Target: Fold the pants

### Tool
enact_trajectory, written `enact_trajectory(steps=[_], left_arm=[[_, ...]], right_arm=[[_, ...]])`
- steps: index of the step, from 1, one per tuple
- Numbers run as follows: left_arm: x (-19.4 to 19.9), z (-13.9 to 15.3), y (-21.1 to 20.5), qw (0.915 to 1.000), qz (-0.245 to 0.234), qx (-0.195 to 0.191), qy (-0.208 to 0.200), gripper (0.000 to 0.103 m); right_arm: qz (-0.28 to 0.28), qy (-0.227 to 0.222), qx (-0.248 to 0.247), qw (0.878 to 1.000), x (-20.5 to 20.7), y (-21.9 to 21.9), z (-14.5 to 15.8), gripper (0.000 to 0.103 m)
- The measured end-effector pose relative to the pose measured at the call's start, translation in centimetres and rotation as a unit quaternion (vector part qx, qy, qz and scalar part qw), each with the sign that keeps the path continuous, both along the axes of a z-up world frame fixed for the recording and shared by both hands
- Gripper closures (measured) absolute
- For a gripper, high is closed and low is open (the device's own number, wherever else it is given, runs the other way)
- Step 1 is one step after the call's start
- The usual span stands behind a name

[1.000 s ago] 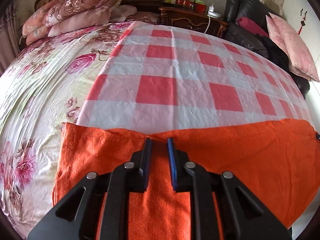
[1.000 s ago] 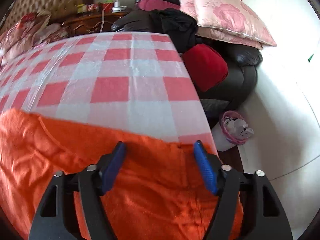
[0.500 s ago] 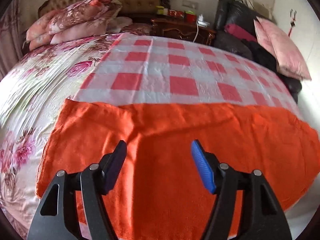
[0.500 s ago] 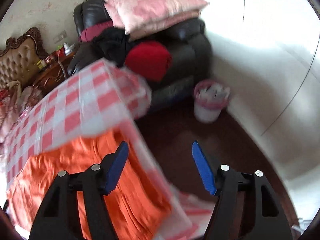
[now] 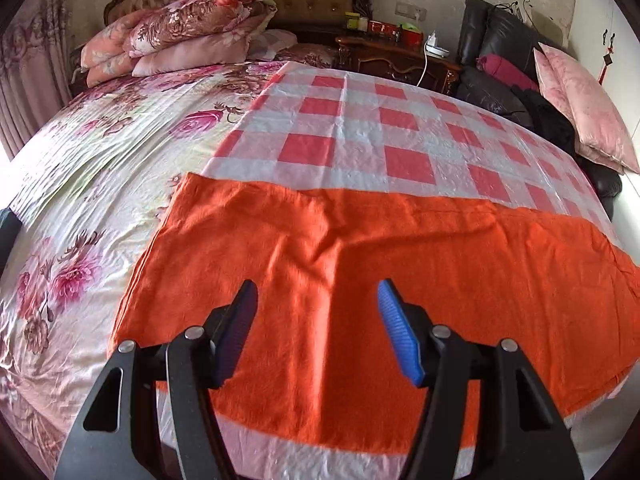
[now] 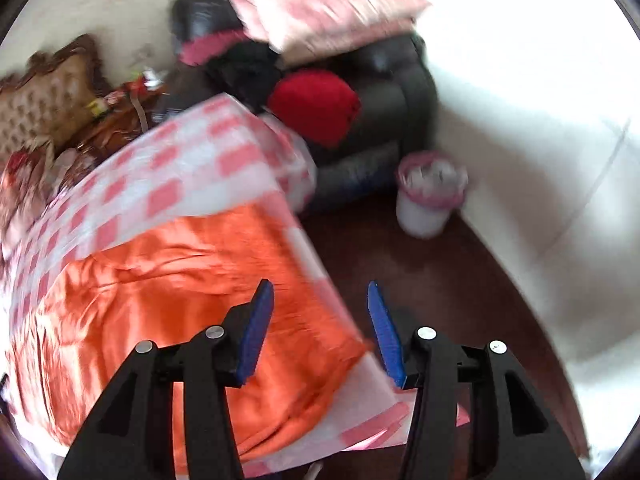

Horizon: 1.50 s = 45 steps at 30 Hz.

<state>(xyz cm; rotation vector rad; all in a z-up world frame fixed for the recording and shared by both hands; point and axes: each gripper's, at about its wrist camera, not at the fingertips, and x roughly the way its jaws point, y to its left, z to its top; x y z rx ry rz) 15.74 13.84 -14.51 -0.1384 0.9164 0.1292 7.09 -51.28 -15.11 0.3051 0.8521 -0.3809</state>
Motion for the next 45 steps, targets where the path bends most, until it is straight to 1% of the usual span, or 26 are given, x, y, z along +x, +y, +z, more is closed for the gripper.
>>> enact_trajectory(steps=[3,4,6,9,10,11,12,13,14,16,17,19,20,22,23,25,26,27,29,30,34,38,40,42,43,45], left_arm=[[-1.4,-0.3,-1.9,0.9993,-0.034,0.014,0.005,0.050],[-1.7,-0.6,-2.7,0.9987,-0.049,0.013,0.008,0.050],[-2.0,-1.8,-4.2,0.9969,-0.070,0.026,0.025,0.051],[-2.5,-3.2,-4.7,0.9958,-0.070,0.028,0.052,0.050],[-2.9,-3.2,-4.4,0.9962,-0.066,0.026,0.051,0.050],[-3.2,-3.1,-4.1,0.9963,-0.062,0.027,0.054,0.050],[-3.5,-3.1,-3.8,0.9964,-0.059,0.028,0.055,0.050],[-3.8,-3.0,-3.5,0.9964,-0.060,0.027,0.054,0.051],[-4.1,-2.8,-3.5,0.9964,-0.064,0.024,0.049,0.051],[-5.0,-1.5,-4.9,0.9936,-0.109,0.019,0.021,0.052],[-5.7,-0.4,-6.9,0.9873,-0.157,0.026,0.000,0.052],[-6.6,0.7,-10.4,0.9748,-0.221,0.021,-0.019,0.052],[-7.2,1.2,-12.6,0.9653,-0.260,0.008,-0.024,0.052],[-8.5,1.8,-17.1,0.9440,-0.326,0.017,-0.047,0.055],[-9.1,1.8,-19.2,0.9329,-0.354,0.033,-0.058,0.059],[-9.9,1.3,-22.8,0.9123,-0.396,0.069,-0.077,0.060],[-10.2,0.9,-24.2,0.9024,-0.415,0.083,-0.080,0.063],[-10.6,0.5,-25.7,0.8892,-0.437,0.104,-0.088,0.067],[-11.2,-0.4,-27.7,0.8701,-0.462,0.143,-0.097,0.072],[-11.6,-0.8,-28.7,0.8582,-0.476,0.163,-0.102,0.075],[-11.6,-2.6,-30.6,0.8362,-0.497,0.212,-0.095,0.078],[-11.3,-3.9,-31.5,0.8193,-0.506,0.254,-0.092,0.082],[-11.3,-4.1,-32.0,0.8142,-0.505,0.270,-0.093,0.087],[-11.1,-4.4,-32.4,0.8097,-0.507,0.280,-0.093,0.099],[-11.1,-4.3,-32.6,0.8093,-0.507,0.281,-0.093,0.102],[-11.3,-3.7,-32.5,0.8091,-0.506,0.280,-0.103,0.102]], right_arm=[[0.056,-0.001,-0.054,0.997,-0.4,6.0,0.1,0.052],[0.071,0.002,-0.061,0.996,-0.4,7.5,-0.2,0.050],[0.103,0.005,-0.075,0.992,-0.2,10.7,-1.2,0.040],[0.130,0.037,-0.092,0.987,0.2,14.2,-2.5,0.039],[0.138,0.040,-0.092,0.985,0.4,14.8,-2.7,0.038],[0.146,0.050,-0.093,0.984,0.5,15.5,-3.1,0.031],[0.159,0.078,-0.100,0.979,0.7,16.3,-4.1,0.031],[0.164,0.087,-0.110,0.977,0.5,17.0,-4.5,0.031],[0.163,0.077,-0.121,0.976,0.2,17.2,-4.5,0.029],[0.164,0.076,-0.124,0.976,-0.1,17.3,-4.5,0.030],[0.159,0.072,-0.114,0.978,-0.4,17.1,-4.3,0.030],[0.149,0.065,-0.090,0.983,-1.0,16.6,-3.7,0.030],[0.148,0.064,-0.081,0.984,-1.4,16.6,-3.4,0.030],[0.163,0.059,-0.082,0.981,-2.2,17.2,-2.7,0.032],[0.173,0.059,-0.091,0.979,-2.8,17.9,-2.6,0.034],[0.187,0.053,-0.102,0.976,-3.6,19.2,-2.3,0.034],[0.192,0.053,-0.108,0.974,-4.1,20.0,-2.5,0.034],[0.193,0.056,-0.118,0.972,-4.6,20.5,-2.8,0.034],[0.183,0.069,-0.151,0.969,-4.9,21.1,-3.6,0.034],[0.180,0.071,-0.157,0.969,-5.2,21.2,-3.8,0.034],[0.166,0.074,-0.154,0.971,-5.7,20.3,-4.6,0.034],[0.161,0.067,-0.127,0.976,-6.0,19.2,-5.0,0.034],[0.159,0.060,-0.115,0.979,-6.1,18.9,-5.1,0.033],[0.153,0.054,-0.110,0.981,-6.3,18.6,-5.2,0.028],[0.150,0.050,-0.108,0.981,-6.4,18.4,-5.3,0.028],[0.144,0.045,-0.104,0.983,-6.5,18.2,-5.4,0.024]])
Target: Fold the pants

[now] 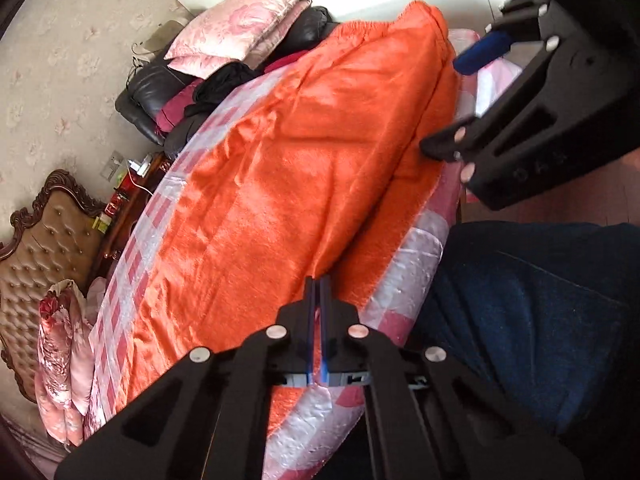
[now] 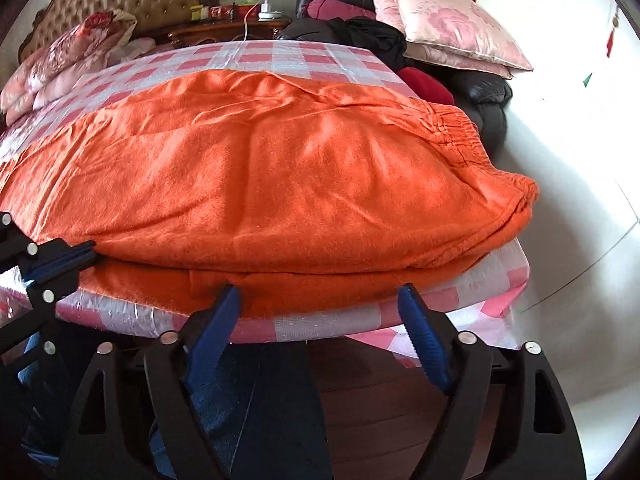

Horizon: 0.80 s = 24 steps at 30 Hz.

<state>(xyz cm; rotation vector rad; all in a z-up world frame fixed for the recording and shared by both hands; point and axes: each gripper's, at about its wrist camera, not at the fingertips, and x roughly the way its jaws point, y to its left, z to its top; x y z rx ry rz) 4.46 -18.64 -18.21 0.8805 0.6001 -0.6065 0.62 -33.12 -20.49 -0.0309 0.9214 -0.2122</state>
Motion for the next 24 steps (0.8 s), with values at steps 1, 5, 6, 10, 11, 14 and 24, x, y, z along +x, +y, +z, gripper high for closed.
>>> enact_trajectory(steps=[1,5,6,10,11,14,24], left_arm=[[-0.2,0.6,0.2,1.0000,-0.002,-0.006,-0.008,0.102],[-0.8,2.4,0.8,0.9997,-0.009,-0.016,-0.019,0.102],[-1.0,2.6,1.0,0.9996,-0.011,-0.018,-0.021,0.102],[-2.1,2.3,1.2,0.9994,-0.025,-0.022,-0.002,0.102],[-2.3,1.9,1.1,0.9994,-0.029,-0.018,0.004,0.102],[-2.0,0.8,1.1,0.9991,-0.033,-0.012,0.023,0.102],[-1.3,-0.5,1.1,0.9987,-0.030,-0.018,0.037,0.102]], right_arm=[[-0.002,-0.002,0.003,1.000,0.0,-0.1,0.0,0.024],[-0.011,-0.009,0.012,1.000,-0.1,-0.5,-0.2,0.020],[-0.012,-0.010,0.014,1.000,0.0,-0.5,-0.2,0.020],[-0.013,-0.010,0.018,1.000,0.1,-0.6,-0.2,0.019],[-0.015,-0.010,0.022,1.000,0.1,-0.7,-0.2,0.019],[-0.025,-0.007,0.048,0.999,0.2,-1.3,-0.3,0.019],[-0.049,-0.021,0.226,0.973,-0.4,-5.7,0.5,0.035]])
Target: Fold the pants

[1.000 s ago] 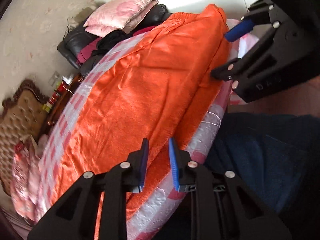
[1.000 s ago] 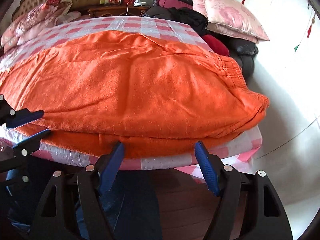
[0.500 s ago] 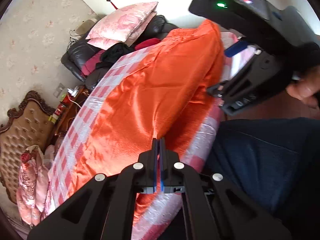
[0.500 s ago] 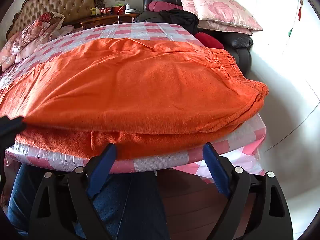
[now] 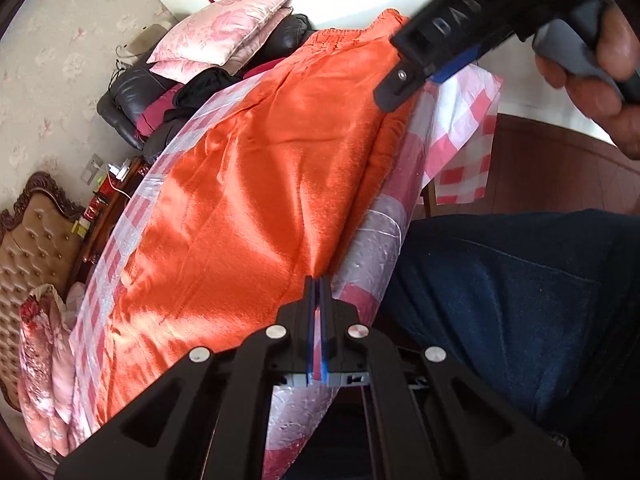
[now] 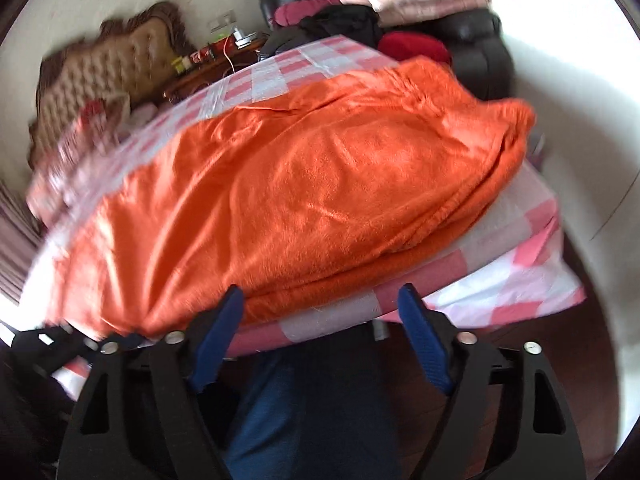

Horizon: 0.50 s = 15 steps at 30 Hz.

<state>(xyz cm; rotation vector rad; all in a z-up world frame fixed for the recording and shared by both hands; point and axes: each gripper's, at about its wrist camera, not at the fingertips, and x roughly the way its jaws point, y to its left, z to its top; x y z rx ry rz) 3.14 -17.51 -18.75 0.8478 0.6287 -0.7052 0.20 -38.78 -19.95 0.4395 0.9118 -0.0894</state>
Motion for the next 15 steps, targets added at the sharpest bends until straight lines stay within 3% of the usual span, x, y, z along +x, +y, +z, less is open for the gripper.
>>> enact_trajectory(steps=[8,9,15], left_arm=[[0.0,0.3,0.1,1.0000,0.002,-0.004,-0.004,0.102],[0.0,0.4,0.2,1.0000,0.003,-0.006,-0.004,0.102],[0.0,1.3,0.4,0.9997,0.009,-0.023,-0.004,0.102]], right_arm=[[-0.022,0.021,0.082,0.996,1.3,-1.2,0.3,0.050],[-0.020,0.025,0.098,0.995,1.3,-1.0,0.5,0.058],[0.003,0.025,0.159,0.987,0.5,0.2,1.8,0.059]])
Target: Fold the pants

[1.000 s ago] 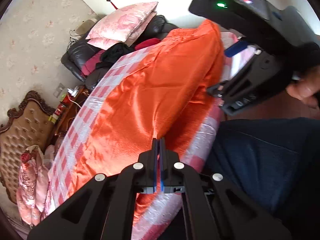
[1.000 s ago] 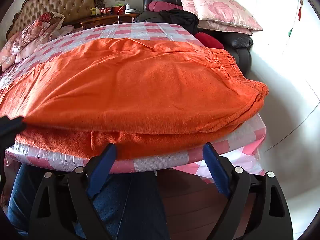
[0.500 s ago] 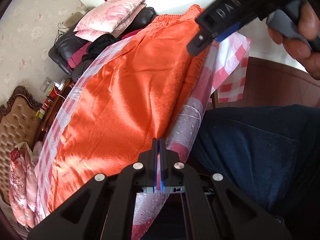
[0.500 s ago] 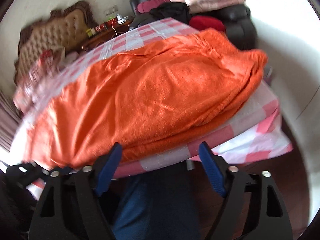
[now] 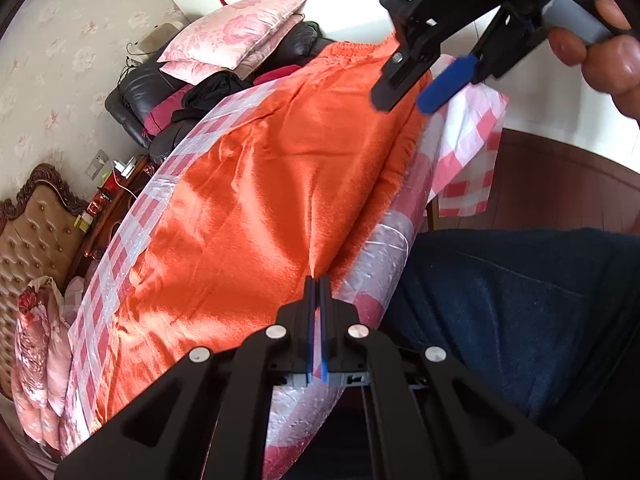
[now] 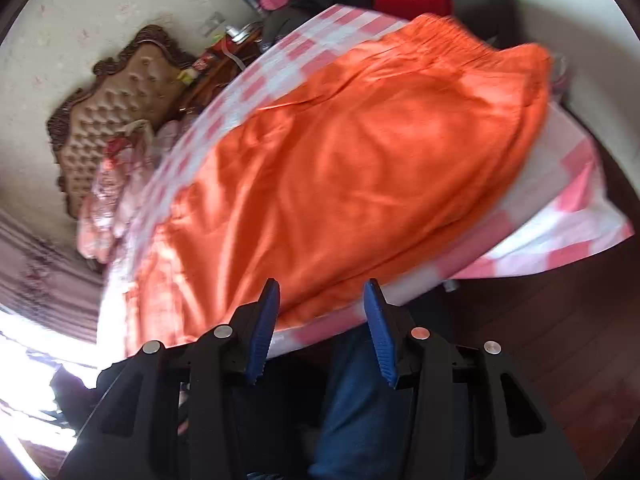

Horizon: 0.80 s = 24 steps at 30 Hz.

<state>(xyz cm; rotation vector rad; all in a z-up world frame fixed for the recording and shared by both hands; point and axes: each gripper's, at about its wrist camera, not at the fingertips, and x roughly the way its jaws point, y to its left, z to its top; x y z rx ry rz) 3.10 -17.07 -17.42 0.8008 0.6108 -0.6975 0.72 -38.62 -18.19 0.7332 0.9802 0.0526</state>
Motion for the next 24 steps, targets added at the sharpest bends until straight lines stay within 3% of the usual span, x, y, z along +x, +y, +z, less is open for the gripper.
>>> enact_trajectory(steps=[5,24], left_arm=[[0.1,0.8,0.1,0.9999,0.004,-0.009,-0.008,0.102],[-0.2,3.6,0.7,0.9988,0.012,-0.035,-0.032,0.102]], right_arm=[[-0.005,0.031,0.063,0.998,0.9,0.4,-2.3,0.059],[-0.045,0.005,0.088,0.995,1.0,-1.8,-0.5,0.059]])
